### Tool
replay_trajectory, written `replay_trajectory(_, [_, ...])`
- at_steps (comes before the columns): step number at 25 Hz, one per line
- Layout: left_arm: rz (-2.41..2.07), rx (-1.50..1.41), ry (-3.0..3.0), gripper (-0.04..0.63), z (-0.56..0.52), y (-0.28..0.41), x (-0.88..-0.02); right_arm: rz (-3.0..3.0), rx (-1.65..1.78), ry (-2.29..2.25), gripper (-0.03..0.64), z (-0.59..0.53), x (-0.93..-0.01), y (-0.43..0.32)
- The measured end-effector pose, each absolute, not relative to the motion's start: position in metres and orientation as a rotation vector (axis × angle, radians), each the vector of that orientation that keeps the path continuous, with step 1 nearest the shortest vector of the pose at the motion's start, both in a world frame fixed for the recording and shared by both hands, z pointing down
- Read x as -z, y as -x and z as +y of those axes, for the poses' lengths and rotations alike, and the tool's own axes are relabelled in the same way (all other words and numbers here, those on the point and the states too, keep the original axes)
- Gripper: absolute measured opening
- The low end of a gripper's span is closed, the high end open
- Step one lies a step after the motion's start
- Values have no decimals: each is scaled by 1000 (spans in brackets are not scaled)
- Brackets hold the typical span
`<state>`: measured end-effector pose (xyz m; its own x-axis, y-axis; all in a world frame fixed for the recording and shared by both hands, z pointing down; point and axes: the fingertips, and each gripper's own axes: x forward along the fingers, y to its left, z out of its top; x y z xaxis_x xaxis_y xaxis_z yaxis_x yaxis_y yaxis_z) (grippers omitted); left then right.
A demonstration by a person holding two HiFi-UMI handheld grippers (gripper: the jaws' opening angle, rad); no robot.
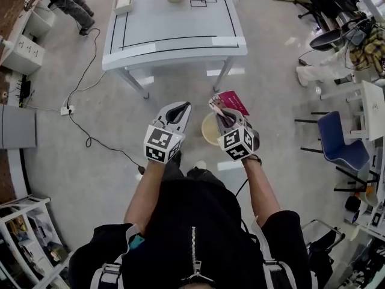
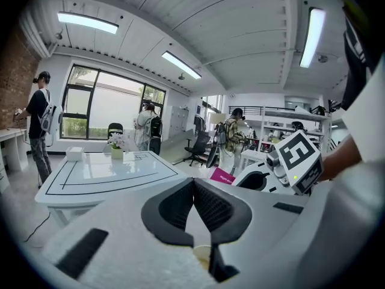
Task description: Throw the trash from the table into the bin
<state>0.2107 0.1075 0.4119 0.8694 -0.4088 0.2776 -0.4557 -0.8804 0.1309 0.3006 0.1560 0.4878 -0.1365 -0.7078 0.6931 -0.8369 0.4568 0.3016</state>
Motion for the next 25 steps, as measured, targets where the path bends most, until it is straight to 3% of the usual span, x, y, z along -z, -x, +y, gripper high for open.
replay_trajectory(9, [-575, -450, -2875, 6, 186, -249, -424, -1888, -266, -1348, 53, 235, -503, -332])
replay_trajectory(25, [-463, -534, -2780, 6, 189, -273, -499, -1848, -435, -1481, 54, 226, -578, -351])
